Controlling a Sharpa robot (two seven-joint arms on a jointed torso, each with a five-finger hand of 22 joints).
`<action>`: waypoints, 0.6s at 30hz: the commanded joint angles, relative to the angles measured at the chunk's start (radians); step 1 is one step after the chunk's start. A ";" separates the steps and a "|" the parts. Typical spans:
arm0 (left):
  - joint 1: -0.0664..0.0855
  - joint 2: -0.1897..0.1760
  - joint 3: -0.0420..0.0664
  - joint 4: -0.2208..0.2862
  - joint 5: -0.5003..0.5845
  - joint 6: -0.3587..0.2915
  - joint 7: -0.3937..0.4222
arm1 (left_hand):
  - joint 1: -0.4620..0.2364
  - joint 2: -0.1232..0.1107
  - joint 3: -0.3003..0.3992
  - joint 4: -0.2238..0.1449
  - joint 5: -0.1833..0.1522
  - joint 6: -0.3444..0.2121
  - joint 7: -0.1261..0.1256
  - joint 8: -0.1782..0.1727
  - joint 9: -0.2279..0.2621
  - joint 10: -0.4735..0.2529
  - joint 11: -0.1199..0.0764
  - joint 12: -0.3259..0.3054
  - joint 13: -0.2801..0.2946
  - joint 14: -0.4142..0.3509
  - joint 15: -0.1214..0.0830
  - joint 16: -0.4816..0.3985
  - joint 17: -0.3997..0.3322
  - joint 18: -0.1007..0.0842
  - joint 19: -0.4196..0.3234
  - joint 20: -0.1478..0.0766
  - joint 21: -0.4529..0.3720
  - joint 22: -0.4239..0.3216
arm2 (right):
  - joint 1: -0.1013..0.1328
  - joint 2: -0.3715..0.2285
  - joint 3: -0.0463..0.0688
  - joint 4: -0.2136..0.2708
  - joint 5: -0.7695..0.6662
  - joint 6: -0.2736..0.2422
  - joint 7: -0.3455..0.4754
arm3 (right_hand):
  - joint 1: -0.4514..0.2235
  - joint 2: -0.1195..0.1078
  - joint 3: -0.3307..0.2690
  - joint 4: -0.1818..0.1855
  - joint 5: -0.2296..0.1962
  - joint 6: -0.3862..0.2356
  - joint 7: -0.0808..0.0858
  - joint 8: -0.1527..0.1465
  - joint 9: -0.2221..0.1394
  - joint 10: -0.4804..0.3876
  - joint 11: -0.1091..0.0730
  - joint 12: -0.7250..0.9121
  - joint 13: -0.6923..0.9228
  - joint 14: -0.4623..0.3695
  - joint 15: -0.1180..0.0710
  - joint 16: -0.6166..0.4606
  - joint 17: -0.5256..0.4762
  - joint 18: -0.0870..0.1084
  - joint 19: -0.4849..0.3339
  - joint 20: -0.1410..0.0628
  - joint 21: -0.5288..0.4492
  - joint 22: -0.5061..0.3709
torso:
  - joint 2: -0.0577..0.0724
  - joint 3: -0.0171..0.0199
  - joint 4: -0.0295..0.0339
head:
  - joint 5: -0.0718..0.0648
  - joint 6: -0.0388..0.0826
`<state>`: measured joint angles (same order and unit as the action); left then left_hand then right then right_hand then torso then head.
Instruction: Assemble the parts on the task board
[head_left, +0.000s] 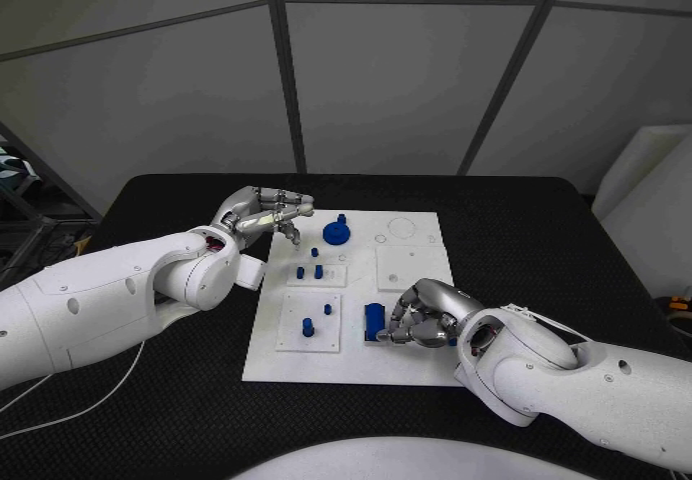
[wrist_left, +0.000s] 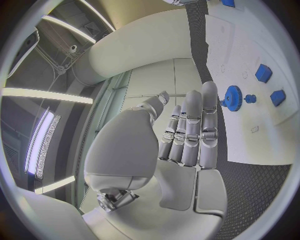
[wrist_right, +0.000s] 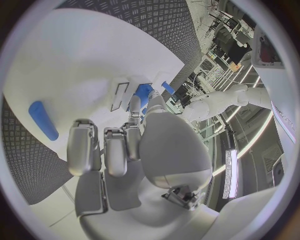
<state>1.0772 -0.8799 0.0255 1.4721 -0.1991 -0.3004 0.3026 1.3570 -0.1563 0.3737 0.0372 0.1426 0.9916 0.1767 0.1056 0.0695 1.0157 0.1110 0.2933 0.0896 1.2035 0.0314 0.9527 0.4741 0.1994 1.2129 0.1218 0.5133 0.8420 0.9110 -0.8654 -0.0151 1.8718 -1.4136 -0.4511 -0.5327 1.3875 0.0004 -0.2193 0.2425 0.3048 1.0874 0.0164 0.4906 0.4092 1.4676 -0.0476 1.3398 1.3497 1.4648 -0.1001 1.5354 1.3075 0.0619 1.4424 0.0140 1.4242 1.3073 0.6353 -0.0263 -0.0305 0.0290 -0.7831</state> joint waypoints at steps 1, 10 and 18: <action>0.002 -0.001 0.001 0.001 0.003 0.013 0.000 | -0.004 0.007 -0.005 0.002 0.002 0.001 0.002 0.003 -0.002 -0.008 0.002 0.006 -0.001 -0.006 -0.004 0.004 -0.002 -0.017 0.007 0.000 -0.006 -0.002 | 0.002 0.001 0.001 -0.002 0.000 0.053 0.012 | 0.005 -0.014 -0.017 0.002 -0.037 -0.006 0.003 0.007 0.004 0.009 -0.002 -0.014 0.010 0.091 -0.004 0.003 0.191 -0.012 -0.005 -0.003 -0.001 0.060 | 0.000 -0.0002 -0.0003 | 0.000 -0.002; 0.002 -0.003 0.001 0.001 0.003 0.012 -0.002 | -0.004 0.007 -0.006 0.002 0.002 0.001 0.002 0.003 -0.002 -0.010 0.003 0.006 -0.002 -0.006 -0.003 0.004 -0.002 -0.017 0.007 0.001 -0.007 -0.002 | 0.002 -0.005 0.001 0.004 0.007 0.063 0.027 | -0.045 -0.062 -0.041 0.038 -0.200 -0.014 0.012 0.015 0.019 0.005 0.007 -0.025 0.007 0.089 0.003 -0.002 0.184 -0.010 -0.010 0.004 -0.007 0.054 | 0.000 -0.0006 -0.0005 | 0.000 -0.004; 0.002 -0.005 0.001 0.001 0.003 0.012 0.000 | -0.004 0.007 -0.006 0.002 0.002 0.001 0.002 0.003 -0.002 -0.010 0.003 0.006 -0.002 -0.006 -0.003 0.004 -0.002 -0.017 0.007 0.001 -0.007 -0.002 | 0.002 -0.066 0.001 0.033 0.034 -0.017 0.084 | -0.032 -0.059 -0.016 0.040 -0.139 -0.045 0.023 -0.006 0.016 -0.010 0.015 -0.058 -0.014 0.083 0.009 -0.015 0.159 -0.004 -0.027 0.008 -0.026 0.031 | -0.001 0.0004 -0.0033 | -0.006 -0.001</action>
<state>1.0773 -0.8842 0.0255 1.4724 -0.1990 -0.2985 0.2991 1.3570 -0.1563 0.3737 0.0372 0.1426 0.9916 0.1767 0.1055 0.0687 1.0118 0.1150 0.2933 0.0888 1.2034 0.0313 0.9527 0.4731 0.1994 1.2129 0.1218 0.5133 0.8413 0.9119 -0.9206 -0.0148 1.8975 -1.4032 -0.4181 -0.5006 1.3442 -0.0618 -0.2408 0.2820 0.1553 1.0507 0.0366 0.4928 0.4286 1.4596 -0.0395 1.2949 1.3088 1.4650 -0.1001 1.5251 1.3074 0.0620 1.4212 0.0228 1.4035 1.3079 0.6353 -0.0263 -0.0324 0.0256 -0.7854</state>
